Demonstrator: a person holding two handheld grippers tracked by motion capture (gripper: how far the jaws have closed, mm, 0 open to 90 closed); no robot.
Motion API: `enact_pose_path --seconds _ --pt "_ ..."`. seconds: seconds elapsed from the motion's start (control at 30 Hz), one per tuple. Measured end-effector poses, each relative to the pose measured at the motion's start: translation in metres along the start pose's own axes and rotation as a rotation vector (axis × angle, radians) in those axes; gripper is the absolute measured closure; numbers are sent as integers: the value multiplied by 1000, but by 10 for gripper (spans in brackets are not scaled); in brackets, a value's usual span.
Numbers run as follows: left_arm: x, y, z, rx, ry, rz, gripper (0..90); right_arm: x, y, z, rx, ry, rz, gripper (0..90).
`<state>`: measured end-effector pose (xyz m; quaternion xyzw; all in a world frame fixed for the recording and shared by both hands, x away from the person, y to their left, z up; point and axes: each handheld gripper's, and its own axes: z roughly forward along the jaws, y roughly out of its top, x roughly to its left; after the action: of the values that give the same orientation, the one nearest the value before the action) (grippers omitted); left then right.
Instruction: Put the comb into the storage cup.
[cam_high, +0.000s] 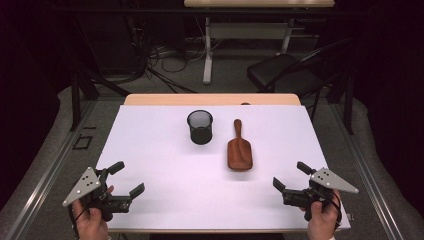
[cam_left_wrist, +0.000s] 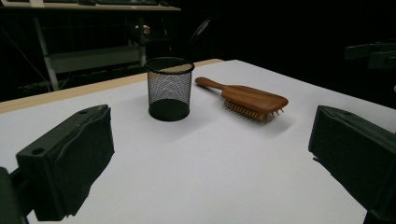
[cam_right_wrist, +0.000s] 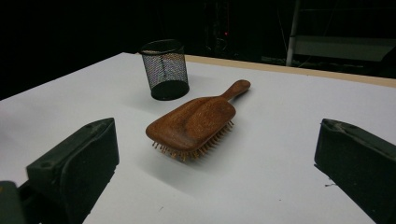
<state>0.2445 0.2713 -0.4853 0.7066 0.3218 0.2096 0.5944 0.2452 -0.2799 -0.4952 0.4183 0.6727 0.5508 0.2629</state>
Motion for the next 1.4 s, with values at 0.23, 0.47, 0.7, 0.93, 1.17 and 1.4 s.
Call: enact_pose_path --seconds 0.23,0.47,0.7,0.93,1.17,1.4 --pt "-4 0 5 18 -11 4 1 -1 0 -2 -10 6 -1 0" --pt "-6 -2 13 40 -39 15 1 0 -2 0 3 9 2 0" --pt "-7 -2 16 43 -44 5 1 -1 -2 3 8 10 4 0" --pt "-9 -4 17 58 -44 9 1 -9 1 11 34 27 20 0" --pt "-12 -3 20 56 -49 4 1 -17 7 21 87 37 36 0" --pt "-15 -5 16 64 -51 4 1 -21 16 32 109 45 48 0"
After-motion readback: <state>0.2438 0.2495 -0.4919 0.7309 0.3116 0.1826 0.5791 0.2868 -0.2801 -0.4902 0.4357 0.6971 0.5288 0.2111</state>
